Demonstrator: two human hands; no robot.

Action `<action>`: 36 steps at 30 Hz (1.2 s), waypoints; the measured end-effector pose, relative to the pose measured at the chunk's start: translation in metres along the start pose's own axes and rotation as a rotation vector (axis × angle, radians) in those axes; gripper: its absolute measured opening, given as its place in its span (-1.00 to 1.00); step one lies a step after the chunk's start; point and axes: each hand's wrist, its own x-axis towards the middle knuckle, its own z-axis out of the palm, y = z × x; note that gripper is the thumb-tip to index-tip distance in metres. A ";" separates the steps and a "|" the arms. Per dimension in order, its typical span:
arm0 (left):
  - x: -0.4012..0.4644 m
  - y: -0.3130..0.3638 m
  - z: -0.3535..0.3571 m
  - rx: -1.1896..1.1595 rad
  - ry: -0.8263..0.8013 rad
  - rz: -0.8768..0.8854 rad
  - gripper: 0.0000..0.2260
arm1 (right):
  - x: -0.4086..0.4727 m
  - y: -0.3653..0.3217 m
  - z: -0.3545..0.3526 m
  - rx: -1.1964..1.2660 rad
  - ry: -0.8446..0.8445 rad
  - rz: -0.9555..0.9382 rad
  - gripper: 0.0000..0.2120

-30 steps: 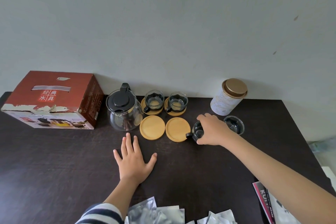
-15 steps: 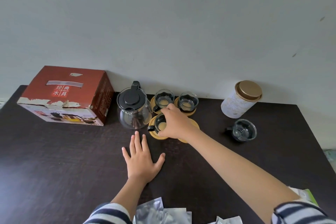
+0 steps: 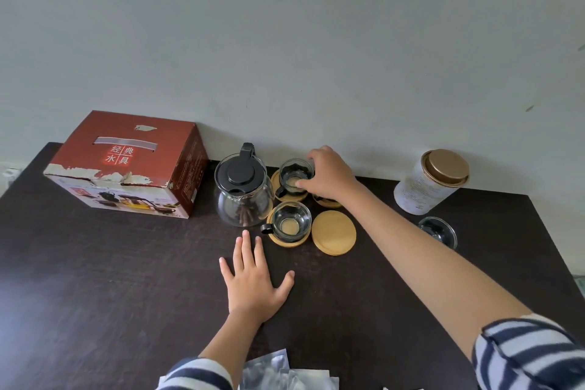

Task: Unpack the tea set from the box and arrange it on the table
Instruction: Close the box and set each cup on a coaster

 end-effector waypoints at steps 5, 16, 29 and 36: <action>-0.002 0.000 -0.002 0.001 -0.013 0.000 -0.12 | 0.018 0.003 0.009 -0.142 -0.111 -0.035 -0.33; -0.002 0.002 -0.005 0.004 -0.037 -0.001 -0.13 | 0.021 0.007 0.022 -0.083 -0.108 -0.060 -0.28; -0.002 0.002 -0.008 0.003 -0.050 -0.004 -0.13 | 0.019 0.008 0.021 -0.013 -0.108 -0.083 -0.17; -0.002 0.001 -0.005 -0.012 -0.026 0.002 -0.12 | 0.018 0.007 0.028 0.007 -0.082 -0.068 -0.14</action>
